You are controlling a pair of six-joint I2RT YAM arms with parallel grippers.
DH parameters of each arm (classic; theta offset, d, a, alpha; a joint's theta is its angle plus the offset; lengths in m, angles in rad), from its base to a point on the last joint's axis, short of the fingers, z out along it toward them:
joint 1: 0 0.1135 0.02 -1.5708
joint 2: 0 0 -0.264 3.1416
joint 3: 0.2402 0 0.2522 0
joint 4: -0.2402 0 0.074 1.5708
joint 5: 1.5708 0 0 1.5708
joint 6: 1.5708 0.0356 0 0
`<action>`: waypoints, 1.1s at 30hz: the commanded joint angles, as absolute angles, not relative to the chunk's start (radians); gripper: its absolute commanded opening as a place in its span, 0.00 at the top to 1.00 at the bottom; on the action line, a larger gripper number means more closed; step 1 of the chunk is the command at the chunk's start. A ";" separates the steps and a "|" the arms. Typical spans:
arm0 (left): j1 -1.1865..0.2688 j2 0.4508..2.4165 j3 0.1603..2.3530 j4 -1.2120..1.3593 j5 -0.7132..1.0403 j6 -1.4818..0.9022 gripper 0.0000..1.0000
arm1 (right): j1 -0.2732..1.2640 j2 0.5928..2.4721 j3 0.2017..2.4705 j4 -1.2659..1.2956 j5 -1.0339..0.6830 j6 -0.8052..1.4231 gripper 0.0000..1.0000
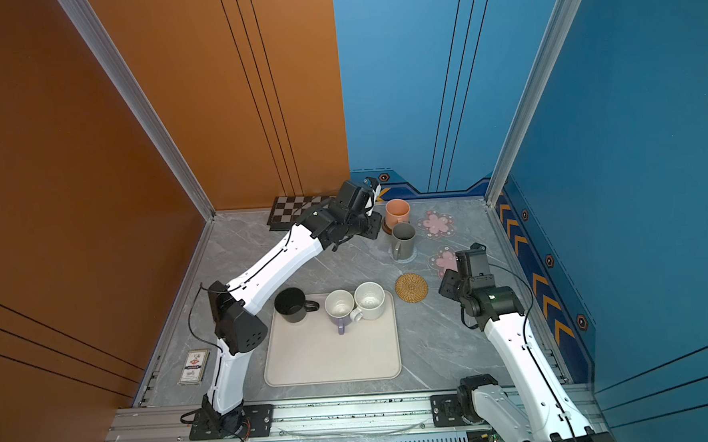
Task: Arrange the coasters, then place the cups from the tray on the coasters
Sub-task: 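Raise the left gripper off the grey mug and draw it back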
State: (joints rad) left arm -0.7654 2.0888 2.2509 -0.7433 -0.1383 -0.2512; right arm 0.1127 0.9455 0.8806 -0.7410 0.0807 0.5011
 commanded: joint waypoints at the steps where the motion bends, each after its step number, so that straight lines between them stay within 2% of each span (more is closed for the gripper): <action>1: -0.752 2.093 2.183 -0.757 -0.183 -0.241 0.71 | 0.123 0.961 0.927 -0.784 0.076 0.535 0.39; 7: -0.742 2.210 2.232 -0.742 -0.170 -0.295 0.75 | 0.136 0.986 0.979 -0.811 0.105 0.566 0.40; 13: -0.750 2.416 2.371 -0.739 -0.189 -0.372 0.86 | 0.151 0.988 0.990 -0.817 0.123 0.609 0.40; 18: -0.756 2.509 2.432 -0.726 -0.163 -0.417 0.88 | 0.161 0.994 0.983 -0.832 0.145 0.614 0.40; 33: -0.803 2.524 2.437 -0.666 -0.077 -0.472 0.88 | 0.162 1.009 0.957 -0.830 0.155 0.579 0.40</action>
State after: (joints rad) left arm -0.7887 2.5385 2.4172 -0.6716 -0.1112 -0.4484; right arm 0.1574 1.0222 0.9642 -0.8021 0.1326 0.5919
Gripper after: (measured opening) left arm 0.116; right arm 0.599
